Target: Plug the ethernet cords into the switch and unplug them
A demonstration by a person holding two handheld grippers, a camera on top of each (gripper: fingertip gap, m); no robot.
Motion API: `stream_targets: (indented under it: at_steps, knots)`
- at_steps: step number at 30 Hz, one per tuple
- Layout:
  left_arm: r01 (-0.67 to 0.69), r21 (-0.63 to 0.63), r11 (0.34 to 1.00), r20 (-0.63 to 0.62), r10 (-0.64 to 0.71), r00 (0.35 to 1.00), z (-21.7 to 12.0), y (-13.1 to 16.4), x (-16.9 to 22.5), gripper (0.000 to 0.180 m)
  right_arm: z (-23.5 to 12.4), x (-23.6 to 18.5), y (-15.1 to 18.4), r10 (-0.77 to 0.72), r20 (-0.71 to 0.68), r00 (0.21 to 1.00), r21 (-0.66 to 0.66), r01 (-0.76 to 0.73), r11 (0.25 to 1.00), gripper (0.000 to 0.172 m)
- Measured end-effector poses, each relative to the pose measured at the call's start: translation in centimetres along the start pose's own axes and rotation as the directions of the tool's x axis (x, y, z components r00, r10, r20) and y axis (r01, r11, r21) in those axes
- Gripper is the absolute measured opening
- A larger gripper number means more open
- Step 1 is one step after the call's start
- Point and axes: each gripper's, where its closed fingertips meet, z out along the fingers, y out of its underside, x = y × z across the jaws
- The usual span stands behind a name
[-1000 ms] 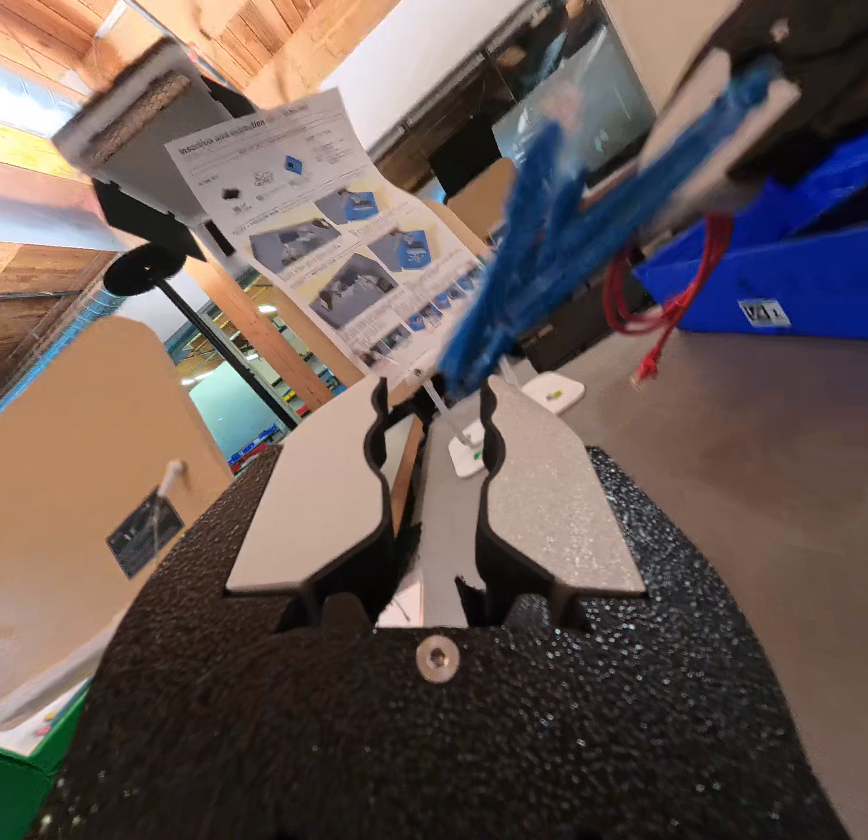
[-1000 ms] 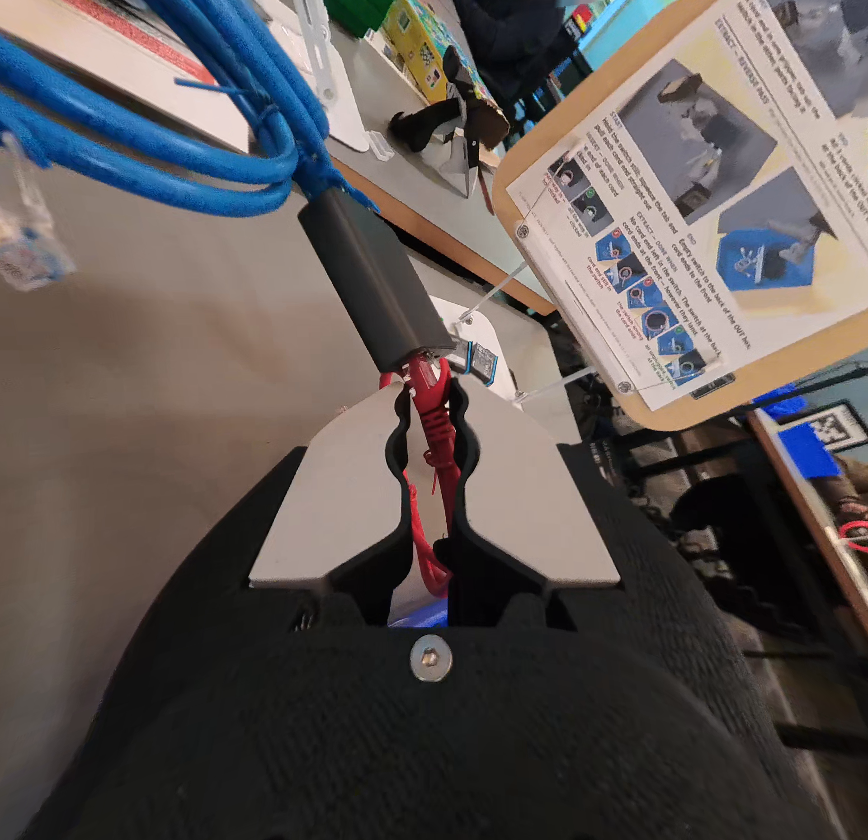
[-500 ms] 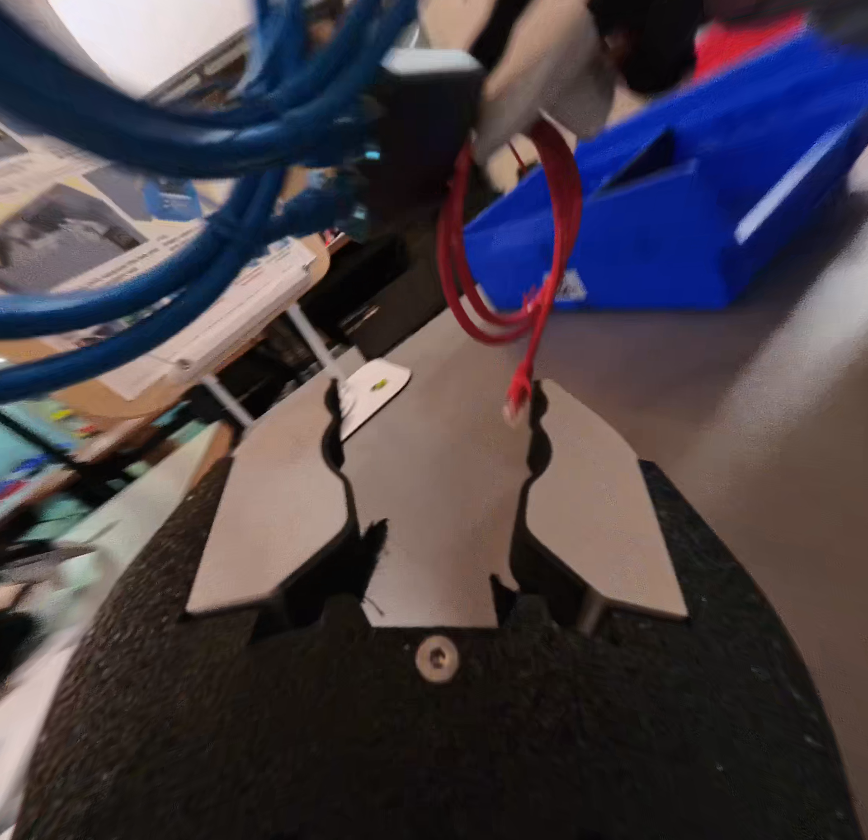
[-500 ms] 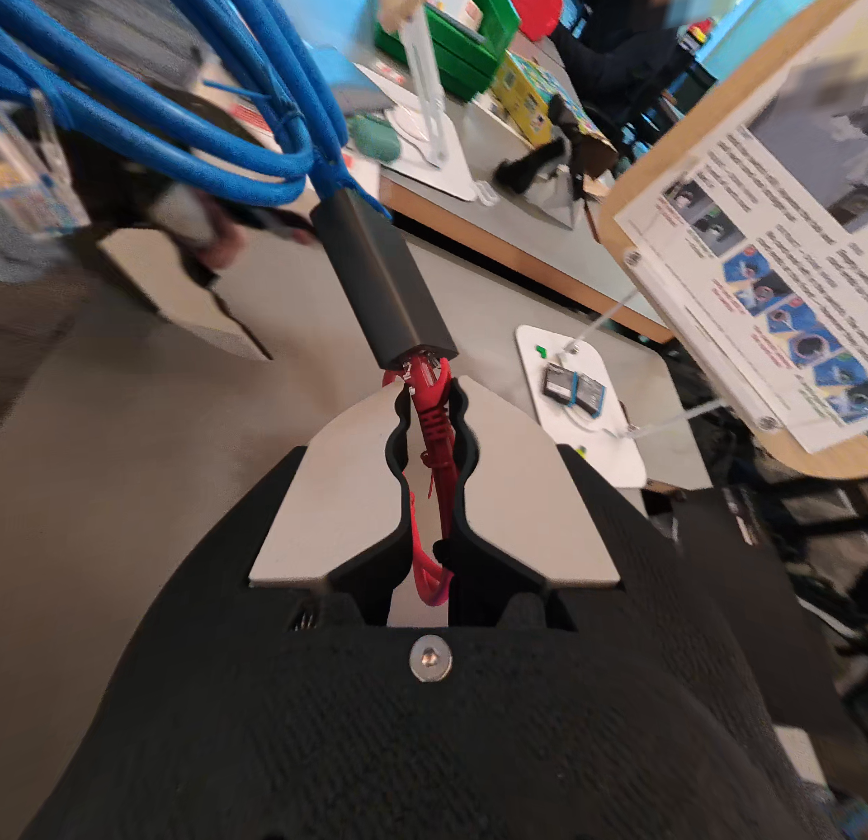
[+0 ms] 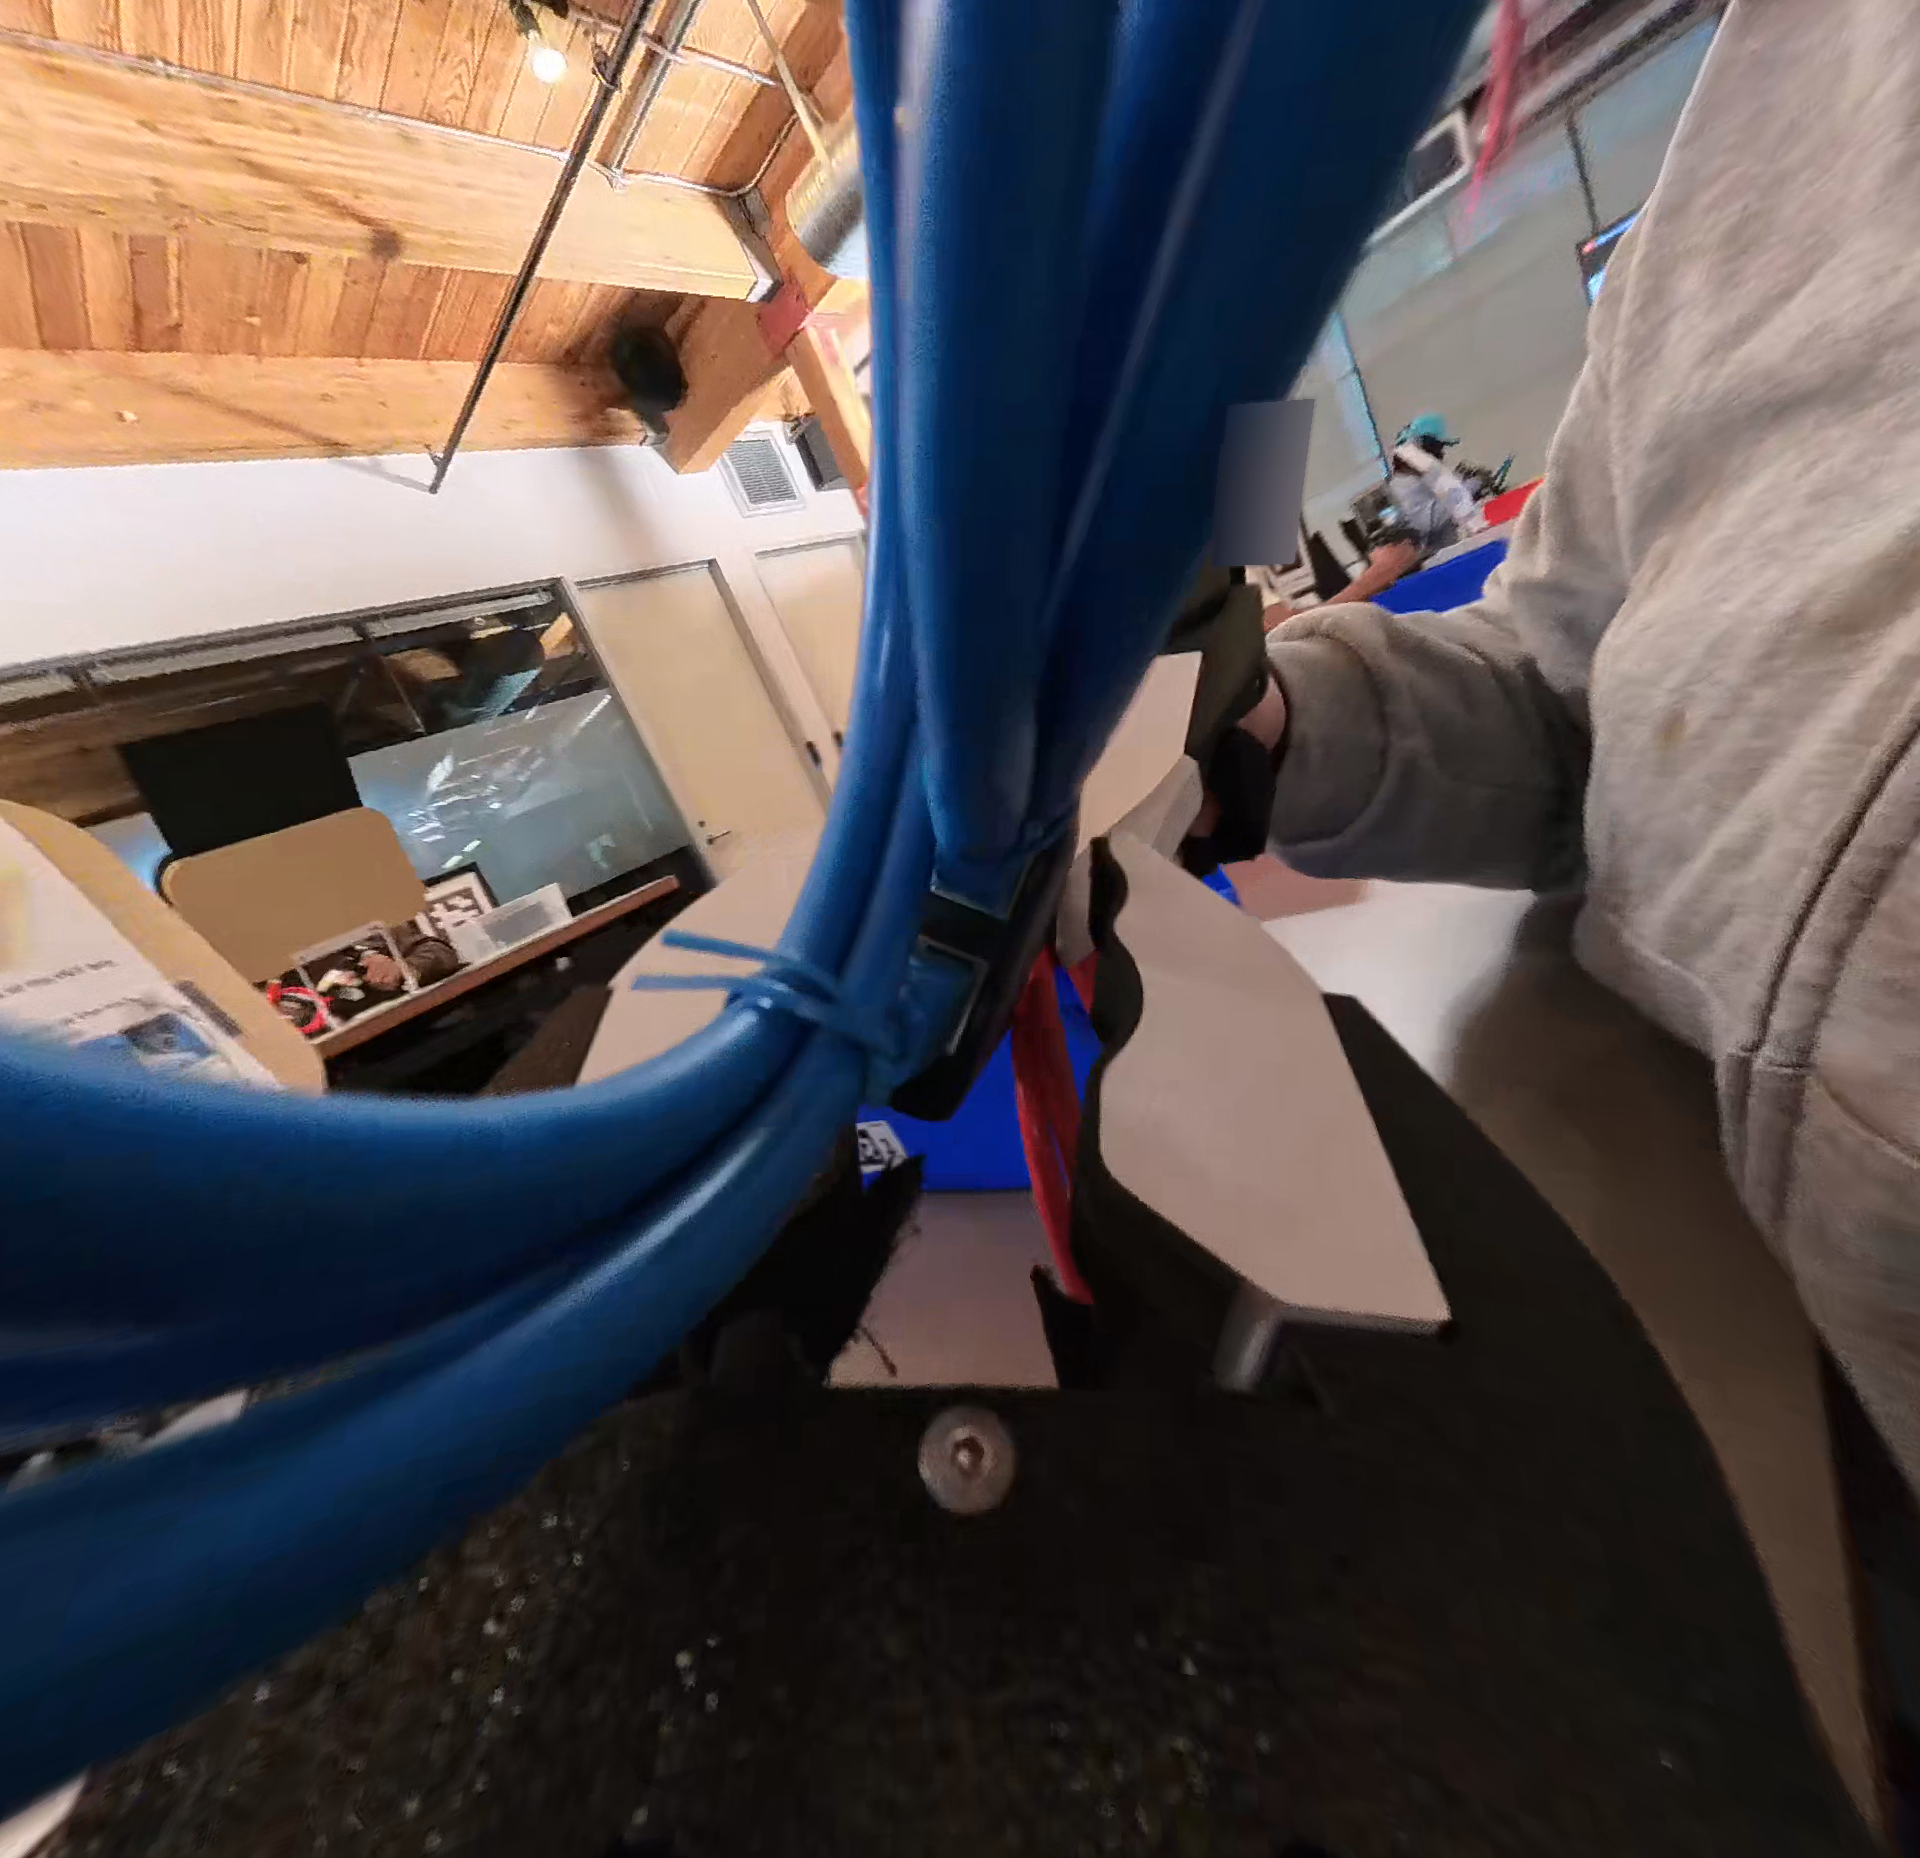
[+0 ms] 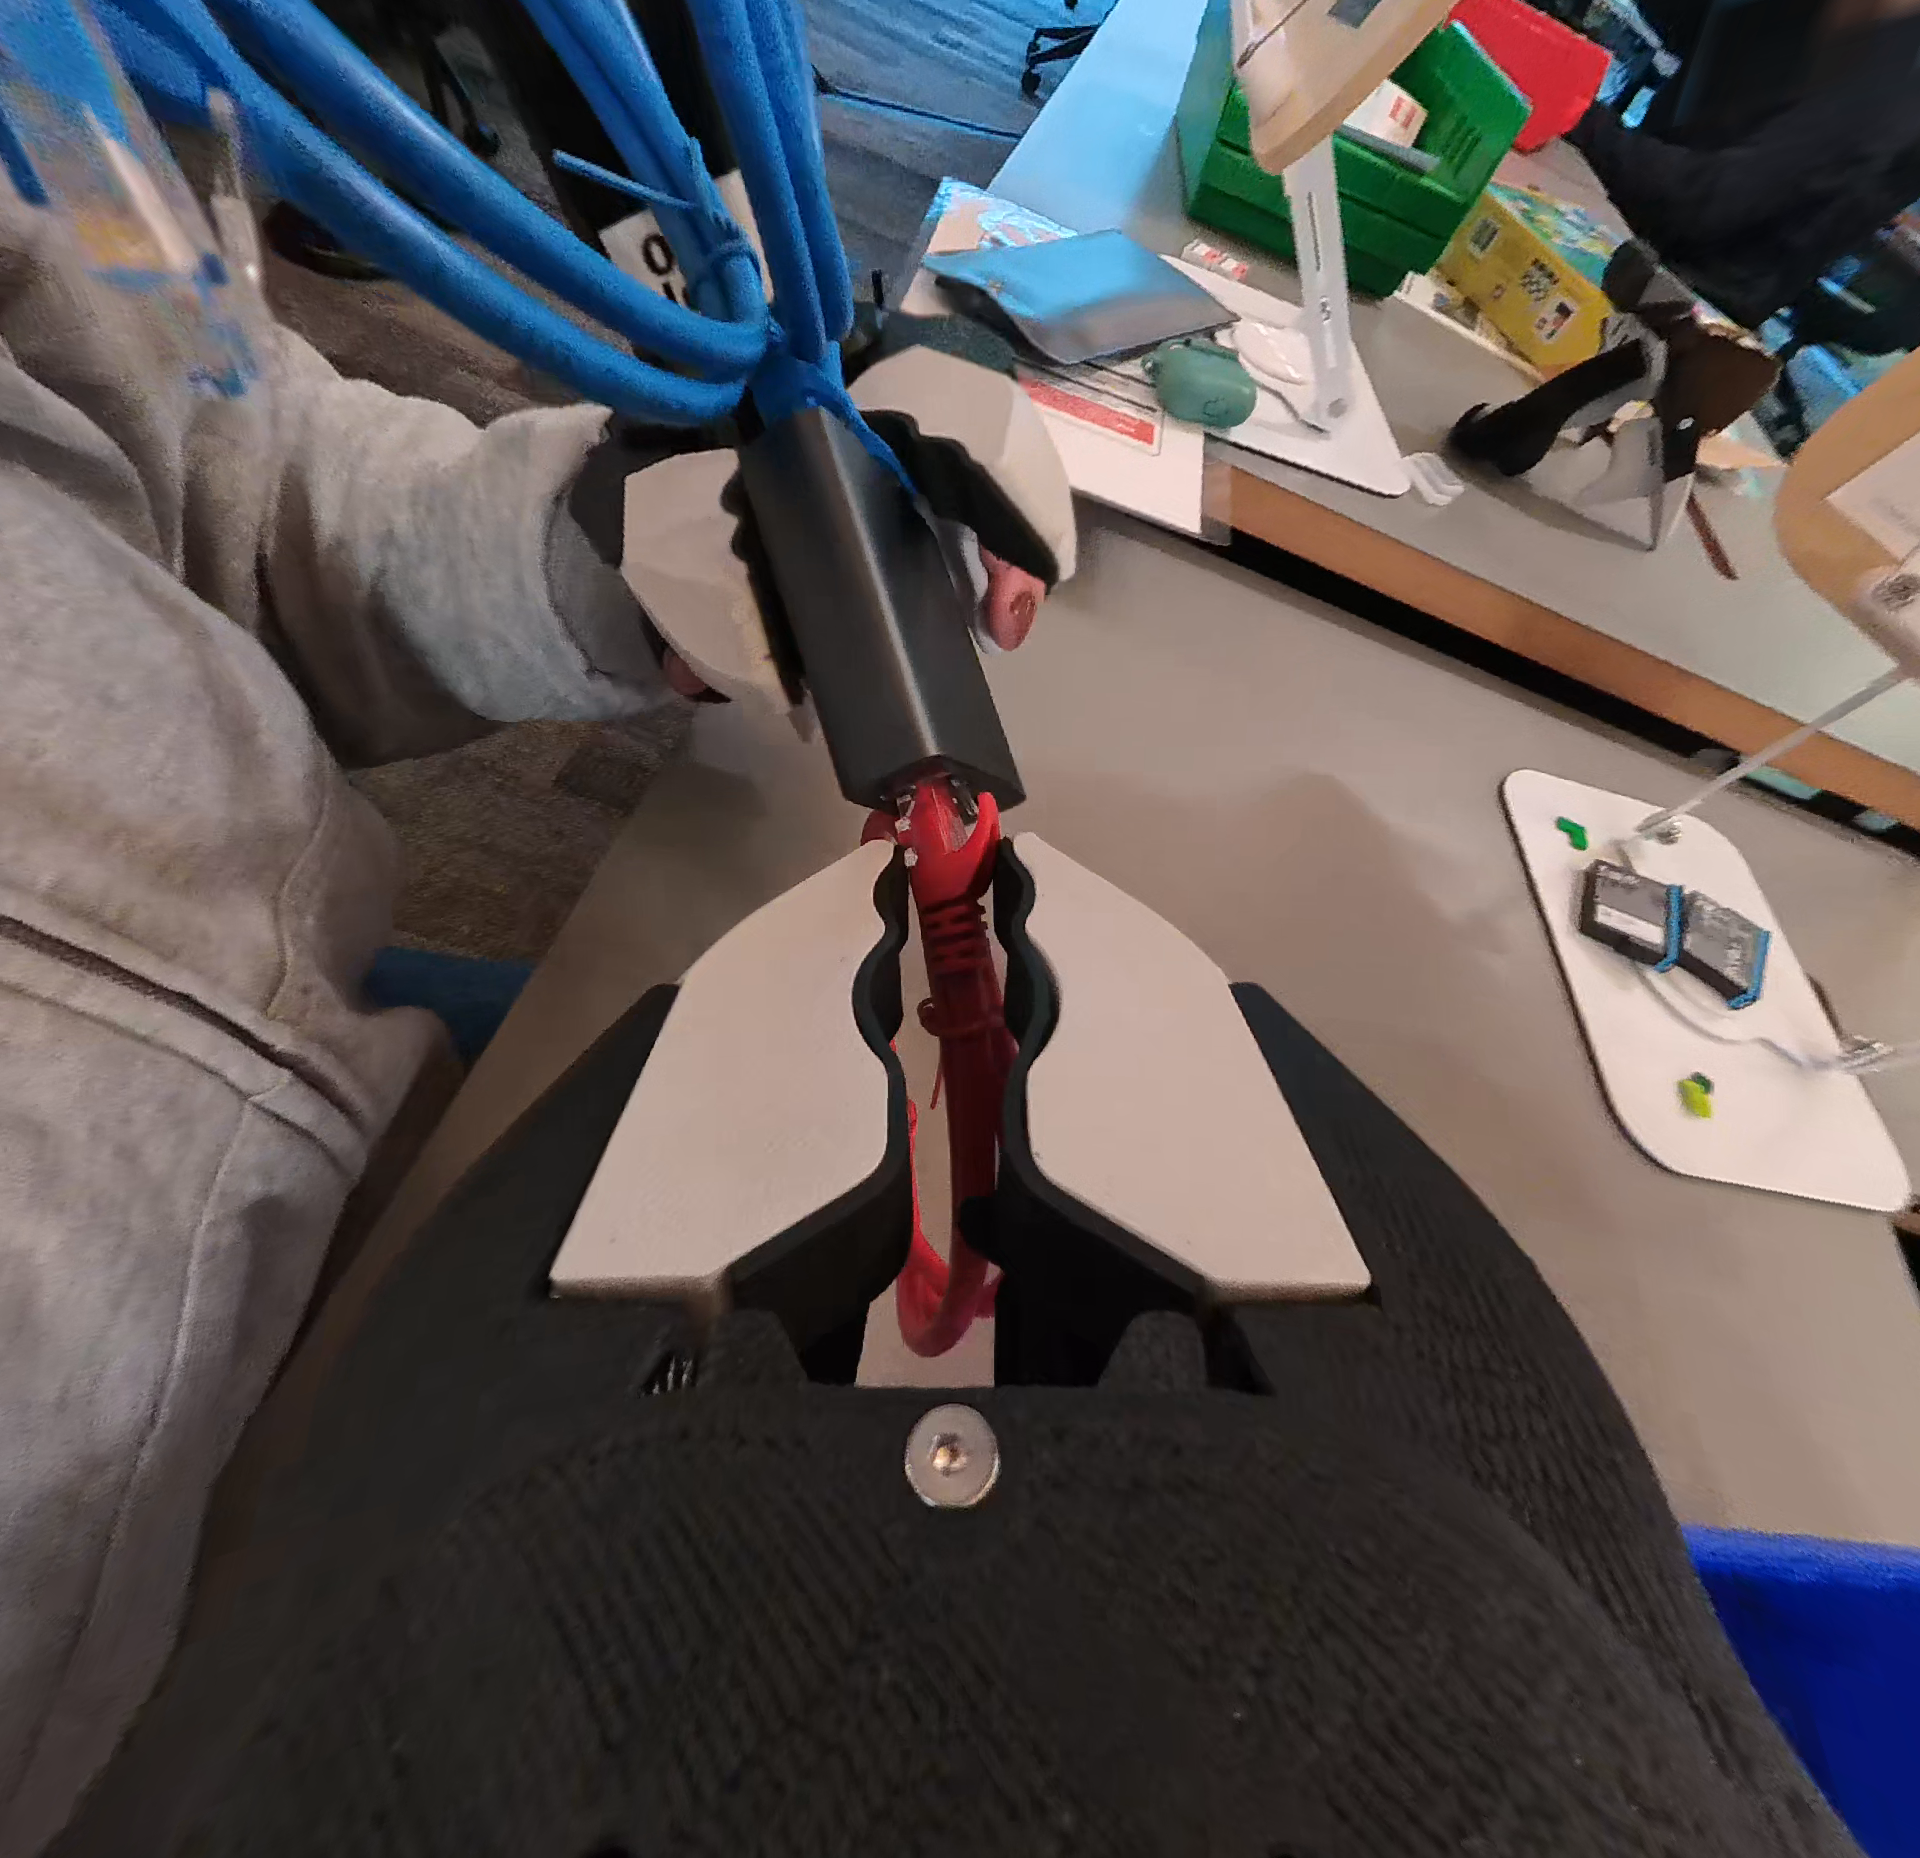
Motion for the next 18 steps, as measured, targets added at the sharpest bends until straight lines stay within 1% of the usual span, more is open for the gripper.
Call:
stream_targets:
  at_steps: [1,3,6,8,9,10,12,13,15,18]
  knots:
    - [0.021,0.01,1.0,-0.012,-0.021,1.0,0.0,0.0,0.3,0.045,0.0,-0.4,0.2,0.019,0.017,1.0,0.005,-0.019,1.0,0.014]
    - [0.066,0.033,0.997,-0.039,-0.064,0.997,0.0,0.0,1.0,0.048,0.2,-1.3,0.4,0.06,0.059,0.996,0.02,-0.061,0.998,0.014]
    - [0.147,0.032,0.989,-0.091,-0.144,0.985,0.0,0.6,1.6,0.067,0.0,-1.8,0.3,0.141,0.118,0.983,0.076,-0.15,0.986,0.014]
    - [0.201,0.048,0.978,-0.115,-0.194,0.974,-0.1,0.9,1.8,0.071,-0.3,-1.6,0.1,0.183,0.139,0.973,0.107,-0.199,0.974,0.013]
    - [0.22,0.063,0.973,-0.124,-0.211,0.97,-0.1,0.8,2.0,0.068,-0.4,-1.5,0.2,0.192,0.138,0.972,0.112,-0.208,0.972,0.012]
    - [0.233,0.08,0.969,-0.121,-0.222,0.967,0.0,0.7,2.0,0.061,-0.4,-1.5,0.3,0.199,0.139,0.97,0.114,-0.215,0.97,0.012]
    - [0.247,0.094,0.964,-0.114,-0.236,0.965,0.1,0.8,1.9,0.031,-0.2,-1.7,0.7,0.204,0.141,0.969,0.115,-0.221,0.968,0.012]
    - [0.257,0.099,0.961,-0.125,-0.244,0.962,0.1,0.8,2.0,0.023,-0.2,-1.8,0.8,0.198,0.14,0.97,0.114,-0.215,0.97,0.012]
    - [0.289,0.086,0.953,-0.162,-0.273,0.948,0.1,1.0,2.3,0.022,-0.2,-1.9,1.1,0.155,0.117,0.981,0.108,-0.168,0.98,0.012]
    - [0.271,0.07,0.96,-0.206,-0.252,0.946,0.0,0.9,2.8,0.022,-0.2,-2.2,1.3,0.001,0.059,0.998,0.078,-0.006,0.997,0.013]
